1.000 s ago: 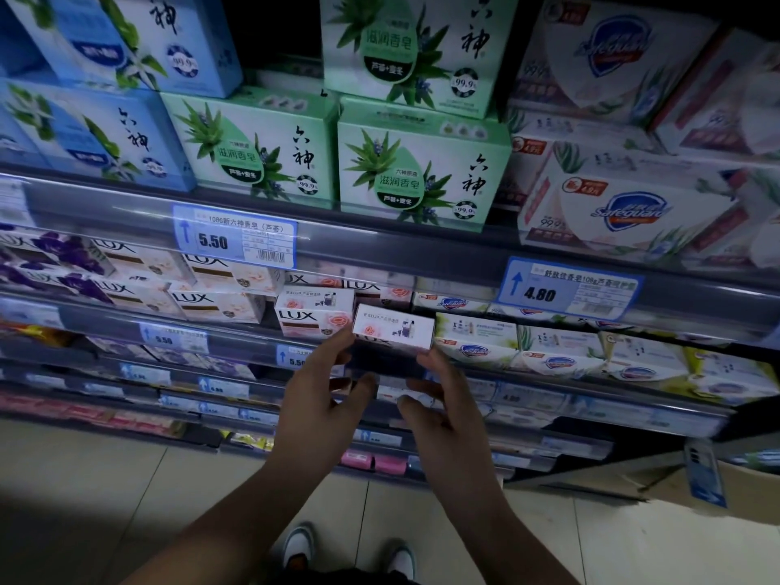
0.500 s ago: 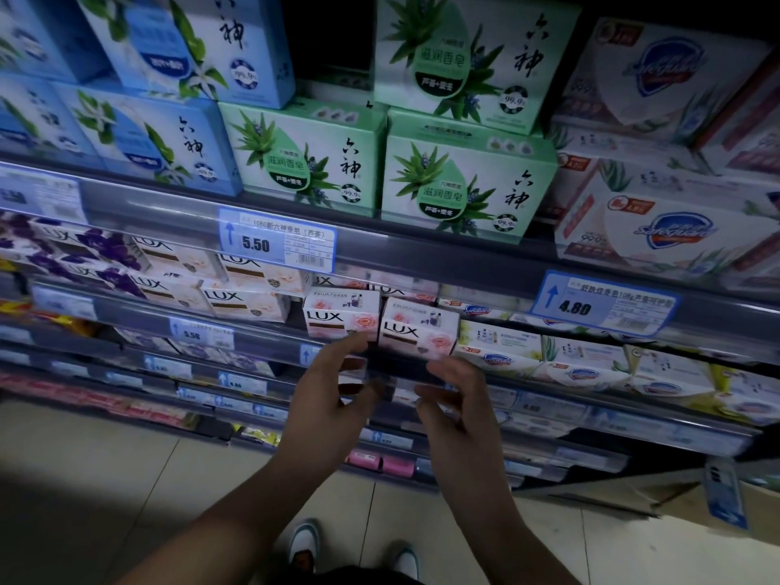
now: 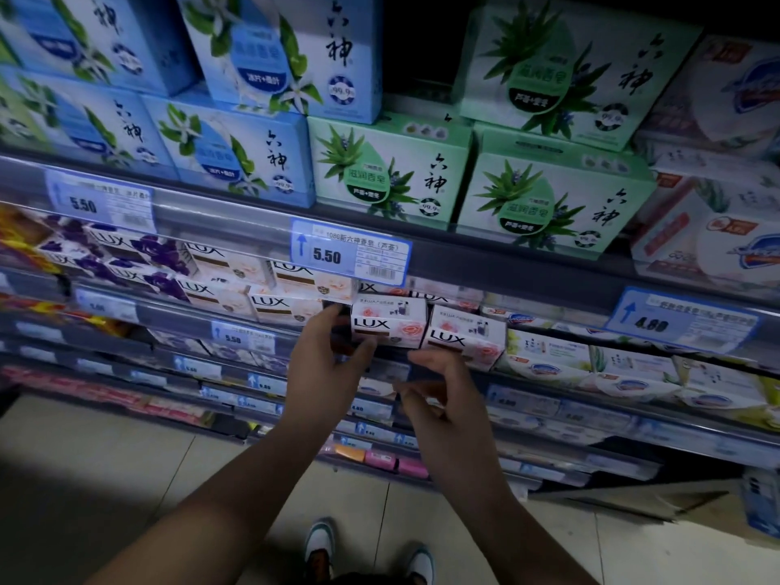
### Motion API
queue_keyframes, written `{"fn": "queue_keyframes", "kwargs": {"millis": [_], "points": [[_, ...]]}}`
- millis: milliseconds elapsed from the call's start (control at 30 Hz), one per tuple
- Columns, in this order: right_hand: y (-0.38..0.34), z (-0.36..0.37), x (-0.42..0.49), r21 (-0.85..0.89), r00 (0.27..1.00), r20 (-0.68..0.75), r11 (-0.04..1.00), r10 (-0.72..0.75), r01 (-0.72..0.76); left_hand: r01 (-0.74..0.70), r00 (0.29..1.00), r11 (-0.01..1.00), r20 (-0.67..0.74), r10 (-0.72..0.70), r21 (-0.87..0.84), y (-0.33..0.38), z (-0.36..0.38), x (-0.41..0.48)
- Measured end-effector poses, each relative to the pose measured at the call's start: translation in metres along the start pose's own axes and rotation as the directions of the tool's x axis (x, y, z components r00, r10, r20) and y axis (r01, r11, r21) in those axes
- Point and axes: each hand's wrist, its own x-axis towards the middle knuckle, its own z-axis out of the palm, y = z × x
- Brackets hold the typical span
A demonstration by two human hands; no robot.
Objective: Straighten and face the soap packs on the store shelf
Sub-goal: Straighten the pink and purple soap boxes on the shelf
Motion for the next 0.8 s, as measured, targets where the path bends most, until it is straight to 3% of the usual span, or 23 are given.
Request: {"fn": "queue_keyframes", "kwargs": {"millis": [100, 233, 533, 800], "points": [[0.002, 0.002, -0.005, -0.023, 1.0, -0.021, 1.0, 0.011, -0.011, -0.003, 1.0, 0.992, 0.003, 0.003, 0.124, -0.003, 0.0, 0.009], [0.002, 0.001, -0.009, -0.041, 0.999, -0.044, 0.999, -0.029, 0.027, -0.016, 1.0, 0.987, -0.018, 0.019, 0.162, -0.007, 0.003, 0.012], [0.004, -0.003, -0.012, 0.138, 0.996, -0.085, 0.99, 0.001, 0.01, -0.08, 0.995, 0.994, -0.055, 0.084, 0.076, -0.012, -0.004, 0.009], [-0.001, -0.021, -0.007, 0.093, 0.995, -0.09, 0.995, -0.039, 0.047, -0.219, 0.975, 0.976, -0.042, 0.219, 0.011, -0.009, -0.025, -0.006]]}}
